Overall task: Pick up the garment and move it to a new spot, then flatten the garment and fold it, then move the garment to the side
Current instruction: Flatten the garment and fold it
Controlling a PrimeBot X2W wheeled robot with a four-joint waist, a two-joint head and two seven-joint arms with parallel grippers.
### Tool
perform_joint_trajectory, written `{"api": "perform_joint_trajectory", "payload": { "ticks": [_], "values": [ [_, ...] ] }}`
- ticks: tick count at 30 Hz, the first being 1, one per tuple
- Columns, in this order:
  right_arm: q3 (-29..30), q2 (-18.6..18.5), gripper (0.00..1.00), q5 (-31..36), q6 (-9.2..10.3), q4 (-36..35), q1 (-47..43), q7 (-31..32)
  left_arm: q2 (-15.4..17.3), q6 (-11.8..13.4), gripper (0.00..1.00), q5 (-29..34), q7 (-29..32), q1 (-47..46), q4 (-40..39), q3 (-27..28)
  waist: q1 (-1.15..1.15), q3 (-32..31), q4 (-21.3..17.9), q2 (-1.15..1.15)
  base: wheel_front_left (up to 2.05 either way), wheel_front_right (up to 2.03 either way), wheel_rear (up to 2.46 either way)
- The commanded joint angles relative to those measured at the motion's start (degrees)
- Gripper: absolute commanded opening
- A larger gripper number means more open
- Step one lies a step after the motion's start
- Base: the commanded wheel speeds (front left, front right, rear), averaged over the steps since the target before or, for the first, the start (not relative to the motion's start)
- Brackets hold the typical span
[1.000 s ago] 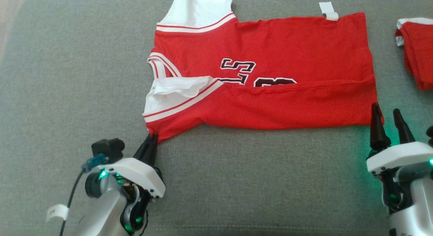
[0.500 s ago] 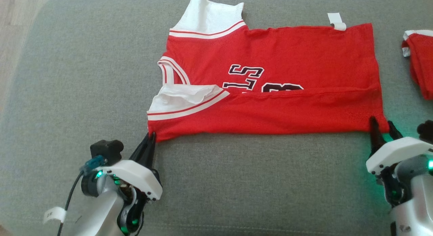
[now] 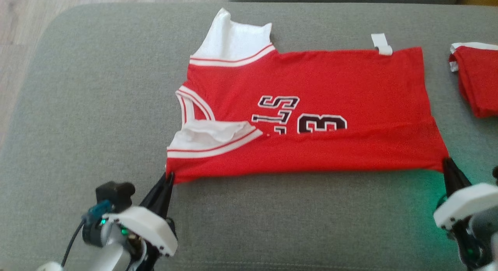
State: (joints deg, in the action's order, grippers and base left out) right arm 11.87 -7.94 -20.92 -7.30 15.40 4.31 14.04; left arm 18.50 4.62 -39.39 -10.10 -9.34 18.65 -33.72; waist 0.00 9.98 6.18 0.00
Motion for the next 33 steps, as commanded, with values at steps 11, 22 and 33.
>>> {"api": "perform_joint_trajectory", "payload": {
  "ticks": [11,22,33],
  "values": [
    [2.02,-1.52,0.0,-3.0,-0.19,-11.75,-10.14,5.24,7.21,4.72,0.0,0.37,4.81,8.51,-14.36,0.98,0.0,0.03,-0.5,0.0,0.0,0.0,0.0],
    [0.8,-1.36,1.0,-5.98,-0.19,-14.74,-12.33,5.59,7.16,6.95,1.0,1.39,5.86,8.98,-15.94,0.08,0.0,-0.21,-1.78,0.0,0.0,0.0,0.0],
    [-1.41,-2.13,1.0,-6.05,-0.19,-17.43,-8.57,2.88,11.63,2.76,1.0,5.48,11.55,-13.18,-21.09,3.22,0.0,4.86,-2.6,0.0,0.0,0.0,0.0]
  ]
}}
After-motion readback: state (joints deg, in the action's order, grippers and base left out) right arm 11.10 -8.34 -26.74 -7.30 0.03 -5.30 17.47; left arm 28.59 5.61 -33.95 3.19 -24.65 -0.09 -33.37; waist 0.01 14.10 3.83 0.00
